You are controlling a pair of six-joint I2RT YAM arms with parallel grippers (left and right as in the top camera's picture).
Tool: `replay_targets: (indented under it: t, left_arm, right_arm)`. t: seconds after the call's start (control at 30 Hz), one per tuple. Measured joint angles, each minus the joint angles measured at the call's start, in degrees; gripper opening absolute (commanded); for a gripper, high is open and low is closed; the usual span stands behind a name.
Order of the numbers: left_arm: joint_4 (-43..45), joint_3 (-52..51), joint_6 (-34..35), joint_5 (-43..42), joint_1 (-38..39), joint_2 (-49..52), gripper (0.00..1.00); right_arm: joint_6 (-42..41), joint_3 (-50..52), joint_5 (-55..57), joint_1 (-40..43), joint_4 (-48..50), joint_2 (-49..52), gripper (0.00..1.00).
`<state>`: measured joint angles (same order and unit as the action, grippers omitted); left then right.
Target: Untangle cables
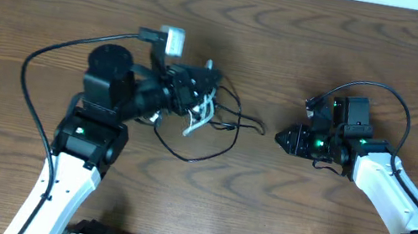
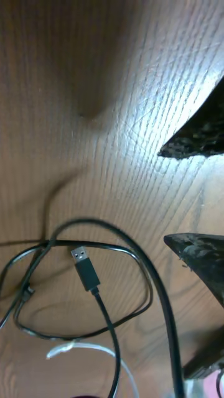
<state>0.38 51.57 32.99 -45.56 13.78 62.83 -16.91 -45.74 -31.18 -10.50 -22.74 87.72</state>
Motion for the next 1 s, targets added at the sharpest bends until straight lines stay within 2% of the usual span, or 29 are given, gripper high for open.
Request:
replay_targets:
  t: [0.03,0.1,0.2,0.27,0.33,0.6,1.0]
  left_arm:
    - [-2.2,0.2,-0.6,0.2,0.4,0.0,0.08]
    - [-7.6,0.5,-1.9,2.0,0.6,0.1,0.15]
    - [-16.8,0.7,-4.3,7.1,0.6,0.9,0.17]
    - [-20.7,0.7,-5.3,10.8,0.6,2.7,0.33]
    - [-22.1,0.7,-6.4,13.7,0.6,5.0,0.42]
    - [-22.5,0.7,-6.6,21.3,0.6,15.6,0.43]
    - [-22.5,0.7,-7.3,23.4,0.6,28.0,0.43]
  right_arm:
    - [0.0,0.0,0.3,0.0,-0.2,0.0,0.38]
    - [0.1,0.0,1.1,0.0,-0.3,0.0,0.38]
    - [0.2,0.0,1.6,0.0,-0.5,0.0,0.39]
    - [0.2,0.0,1.8,0.0,-0.6,0.0,0.39]
    - [0.3,0.0,2.1,0.0,-0.5,0.0,0.39]
    - [0.5,0.0,2.5,0.0,-1.5,0.0,0.39]
    - [0.6,0.0,2.5,0.0,-1.9,0.0,0.38]
